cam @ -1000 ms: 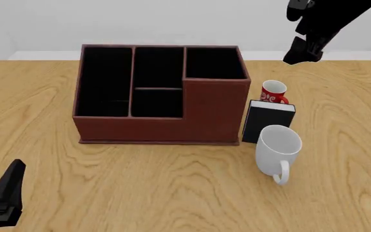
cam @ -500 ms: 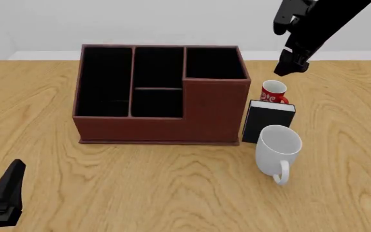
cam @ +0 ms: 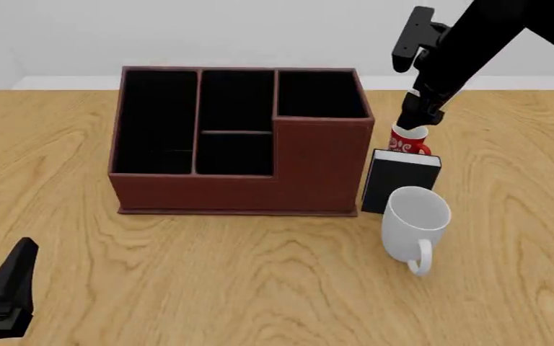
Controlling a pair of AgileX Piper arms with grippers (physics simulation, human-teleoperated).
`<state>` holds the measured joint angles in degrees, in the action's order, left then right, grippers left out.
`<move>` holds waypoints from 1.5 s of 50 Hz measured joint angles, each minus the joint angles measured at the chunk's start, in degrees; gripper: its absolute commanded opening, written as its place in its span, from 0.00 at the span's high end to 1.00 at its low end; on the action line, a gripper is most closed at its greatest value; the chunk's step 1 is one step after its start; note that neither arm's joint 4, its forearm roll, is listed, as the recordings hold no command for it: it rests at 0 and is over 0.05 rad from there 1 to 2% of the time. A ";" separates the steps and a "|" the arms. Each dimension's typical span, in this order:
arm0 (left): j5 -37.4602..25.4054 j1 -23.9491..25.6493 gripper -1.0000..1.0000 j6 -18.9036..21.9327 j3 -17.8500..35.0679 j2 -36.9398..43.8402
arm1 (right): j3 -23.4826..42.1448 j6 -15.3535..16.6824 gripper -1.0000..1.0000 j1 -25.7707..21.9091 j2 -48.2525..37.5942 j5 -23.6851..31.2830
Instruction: Pick up the book and place it in the right compartment of the caddy.
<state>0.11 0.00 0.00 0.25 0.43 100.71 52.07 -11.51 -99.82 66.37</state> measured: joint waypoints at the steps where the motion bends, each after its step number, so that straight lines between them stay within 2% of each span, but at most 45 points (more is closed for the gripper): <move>1: 0.00 0.00 0.00 0.00 0.00 0.00 | -0.13 -0.06 0.00 -0.01 -0.07 -0.12; 26: 0.00 0.00 0.00 0.00 0.00 0.00 | -5.77 -1.26 0.00 -0.02 -1.18 -4.60; 75: 0.00 0.00 0.00 0.00 0.00 0.00 | -11.24 -2.47 0.00 1.42 -4.86 -9.87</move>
<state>0.11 0.00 0.00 0.25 0.43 89.47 49.59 -10.09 -104.68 56.50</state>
